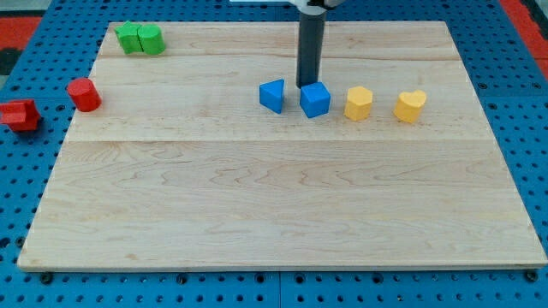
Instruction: Move the red circle slightly up
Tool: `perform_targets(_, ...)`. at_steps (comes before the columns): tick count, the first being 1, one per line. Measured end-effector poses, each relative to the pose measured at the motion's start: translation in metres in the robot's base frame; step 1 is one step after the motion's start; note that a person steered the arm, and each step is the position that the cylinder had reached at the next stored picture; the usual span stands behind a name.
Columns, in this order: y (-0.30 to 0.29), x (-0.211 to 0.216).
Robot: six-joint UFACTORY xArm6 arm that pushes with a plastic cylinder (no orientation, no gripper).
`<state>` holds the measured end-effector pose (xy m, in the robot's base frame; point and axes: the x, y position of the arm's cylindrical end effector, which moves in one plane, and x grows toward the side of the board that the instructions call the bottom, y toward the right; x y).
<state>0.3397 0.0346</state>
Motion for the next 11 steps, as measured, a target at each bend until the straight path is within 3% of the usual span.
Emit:
perform_targets(2,-0.064,-0.014)
perform_targets(3,-0.091,-0.049)
perform_targets(4,-0.182,-0.068)
perform_targets(5,-0.185,-0.119)
perform_targets(6,-0.166,-0.137)
perform_targets(7,-0.205,-0.147)
perform_targets(8,-0.193,-0.149)
perform_targets(9,-0.126,-0.136)
perform_targets(10,-0.110,-0.053)
perform_targets(11,-0.165,0.040)
